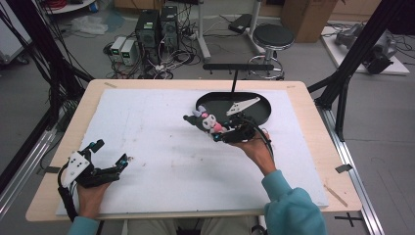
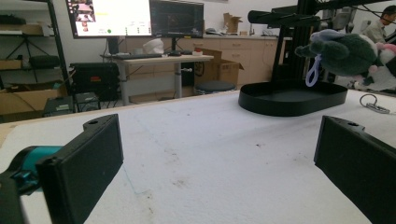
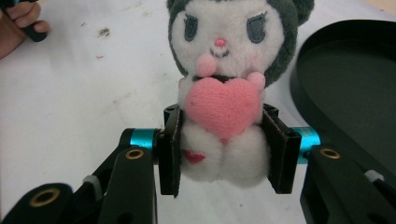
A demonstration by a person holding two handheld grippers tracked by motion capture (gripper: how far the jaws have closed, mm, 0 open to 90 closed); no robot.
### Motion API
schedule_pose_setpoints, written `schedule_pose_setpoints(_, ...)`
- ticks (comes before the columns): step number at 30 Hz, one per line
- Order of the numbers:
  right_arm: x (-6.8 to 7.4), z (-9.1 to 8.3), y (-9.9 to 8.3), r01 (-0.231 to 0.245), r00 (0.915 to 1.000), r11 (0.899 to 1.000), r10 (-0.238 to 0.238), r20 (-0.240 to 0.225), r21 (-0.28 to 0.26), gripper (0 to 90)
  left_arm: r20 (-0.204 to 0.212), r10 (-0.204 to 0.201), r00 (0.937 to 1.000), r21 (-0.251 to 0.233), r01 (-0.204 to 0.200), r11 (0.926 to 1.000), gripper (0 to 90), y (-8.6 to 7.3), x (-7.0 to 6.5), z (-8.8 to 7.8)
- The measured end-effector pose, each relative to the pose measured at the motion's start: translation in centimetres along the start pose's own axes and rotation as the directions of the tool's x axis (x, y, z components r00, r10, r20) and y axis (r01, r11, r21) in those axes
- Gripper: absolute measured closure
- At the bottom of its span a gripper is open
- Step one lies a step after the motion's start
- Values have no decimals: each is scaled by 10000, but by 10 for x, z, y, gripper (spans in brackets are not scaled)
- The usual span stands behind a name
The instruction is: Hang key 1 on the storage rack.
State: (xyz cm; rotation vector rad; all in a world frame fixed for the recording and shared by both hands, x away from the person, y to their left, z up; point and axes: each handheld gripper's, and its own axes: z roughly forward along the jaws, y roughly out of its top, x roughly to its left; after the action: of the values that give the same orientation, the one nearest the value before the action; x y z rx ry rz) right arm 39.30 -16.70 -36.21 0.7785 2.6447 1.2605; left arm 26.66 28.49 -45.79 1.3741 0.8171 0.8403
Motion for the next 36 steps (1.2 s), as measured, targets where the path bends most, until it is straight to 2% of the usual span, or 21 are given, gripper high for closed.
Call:
schedule_pose_setpoints(4, -5, -4, 0, -103, 9997, 9998, 107, 217, -158, 559, 8, 3, 10000, 7, -3, 10000, 17, 0, 0, 0)
schedule_pose_setpoints(7, -13, -11, 1, -307, 9982, 9984, 331, 509, -467, 559, 6, 18, 10000, 23, -18, 10000, 17, 0, 0, 0)
schedule_pose_setpoints(13, -20, -18, 5, -407, 9956, 9971, 460, 818, -647, 559, 4, 16, 10000, 22, -16, 10000, 17, 0, 0, 0)
schedule_pose_setpoints(20, -26, -28, 18, -464, 9914, 9940, 579, 1178, -987, 559, 5, 13, 10000, 19, -13, 10000, 17, 0, 0, 0)
schedule_pose_setpoints(22, -26, -31, 21, -358, 9886, 9917, 532, 1410, -1234, 559, 6, 15, 10000, 24, -15, 10000, 17, 0, 0, 0)
schedule_pose_setpoints(25, -28, -33, 21, -434, 9860, 9907, 632, 1540, -1291, 559, 8, 11, 10000, 16, -11, 10000, 17, 0, 0, 0)
schedule_pose_setpoints(29, -32, -35, 19, -624, 9824, 9889, 847, 1665, -1350, 559, 6, 12, 10000, 17, -12, 10000, 17, 0, 0, 0)
schedule_pose_setpoints(30, -35, -38, 17, -763, 9785, 9869, 1015, 1794, -1425, 559, 6, 12, 10000, 21, -12, 10000, 17, 0, 0, 0)
schedule_pose_setpoints(36, -42, -44, 15, -990, 9697, 9818, 1317, 2057, -1619, 559, -2, 15, 10000, 7, -15, 10000, 17, 0, 0, 0)
